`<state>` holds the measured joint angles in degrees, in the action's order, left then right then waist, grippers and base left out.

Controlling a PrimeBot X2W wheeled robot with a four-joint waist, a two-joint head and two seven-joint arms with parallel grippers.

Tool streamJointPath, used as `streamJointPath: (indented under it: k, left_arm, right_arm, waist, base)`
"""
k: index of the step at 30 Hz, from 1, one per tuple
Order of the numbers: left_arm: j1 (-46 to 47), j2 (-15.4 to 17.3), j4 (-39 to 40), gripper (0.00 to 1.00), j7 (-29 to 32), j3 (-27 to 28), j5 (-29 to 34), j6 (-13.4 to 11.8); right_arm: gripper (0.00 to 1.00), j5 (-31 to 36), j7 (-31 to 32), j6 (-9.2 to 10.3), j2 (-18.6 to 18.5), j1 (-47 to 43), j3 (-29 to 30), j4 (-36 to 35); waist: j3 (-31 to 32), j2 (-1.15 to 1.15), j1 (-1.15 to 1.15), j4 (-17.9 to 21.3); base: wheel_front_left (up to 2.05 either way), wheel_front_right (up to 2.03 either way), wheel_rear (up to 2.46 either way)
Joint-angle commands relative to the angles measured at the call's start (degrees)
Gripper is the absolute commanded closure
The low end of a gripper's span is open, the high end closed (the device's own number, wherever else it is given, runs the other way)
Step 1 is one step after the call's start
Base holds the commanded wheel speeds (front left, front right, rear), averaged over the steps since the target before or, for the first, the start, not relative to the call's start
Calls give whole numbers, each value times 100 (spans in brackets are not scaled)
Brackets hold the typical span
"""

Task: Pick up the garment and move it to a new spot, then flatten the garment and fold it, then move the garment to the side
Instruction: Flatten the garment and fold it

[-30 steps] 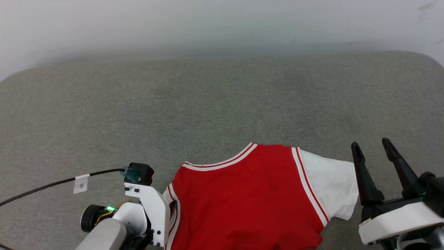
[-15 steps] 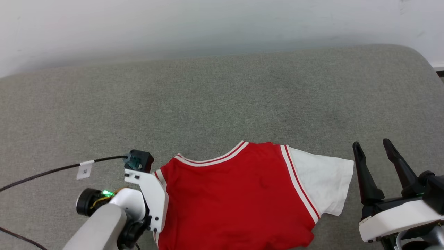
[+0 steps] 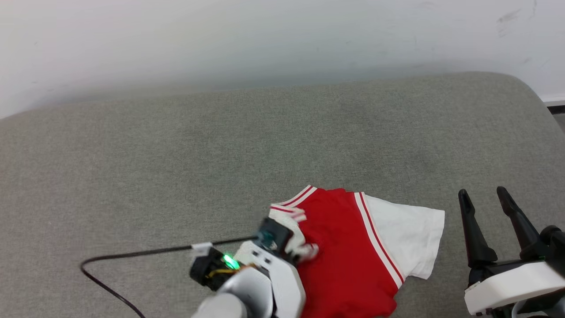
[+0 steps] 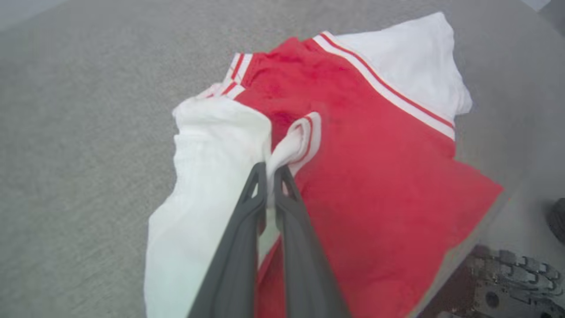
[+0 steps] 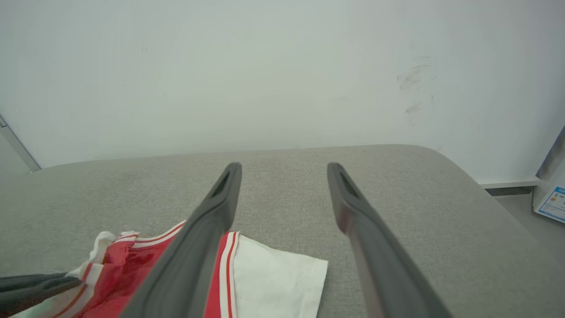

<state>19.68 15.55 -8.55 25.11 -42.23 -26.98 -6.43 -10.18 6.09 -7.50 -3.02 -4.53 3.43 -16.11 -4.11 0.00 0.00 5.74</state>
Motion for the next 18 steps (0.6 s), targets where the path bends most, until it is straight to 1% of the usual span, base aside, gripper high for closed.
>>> streamJointPath:
  k: [1,4,7,8,9,14,18]
  left_arm:
    - [-168,-94,-63,100,52,-193,1,85]
    - [-370,-272,-256,100,123,-512,-48,216]
    - [-452,-378,-443,100,65,-612,-82,274]
    - [-460,-415,-477,57,14,-605,-96,265]
    - [-450,-422,-501,0,-27,-597,-90,262]
    - [-411,-365,-256,0,-307,-496,-67,233]
    - [-516,-165,168,0,-311,-412,-100,186]
  right_arm:
    - [0,3,3,2,16,-28,13,-17]
    - [0,-22,15,2,18,-13,15,-30]
    - [0,-35,13,2,20,12,10,-54]
    - [0,-34,8,2,19,15,26,-64]
    - [0,-38,7,2,19,10,40,-68]
    - [0,-46,22,2,20,-95,55,-78]
    - [0,-77,41,2,20,-168,63,-74]
  waist:
    - [6,0,0,-12]
    - [4,0,0,-30]
    - [1,0,0,-64]
    - [6,0,0,-88]
    - [20,0,0,-112]
    - [164,0,0,-212]
    - [302,0,0,-270]
  base:
    - [0,0,0]
    - [0,0,0]
    - [0,0,0]
    - [0,0,0]
    - [0,0,0]
    - [0,0,0]
    - [0,0,0]
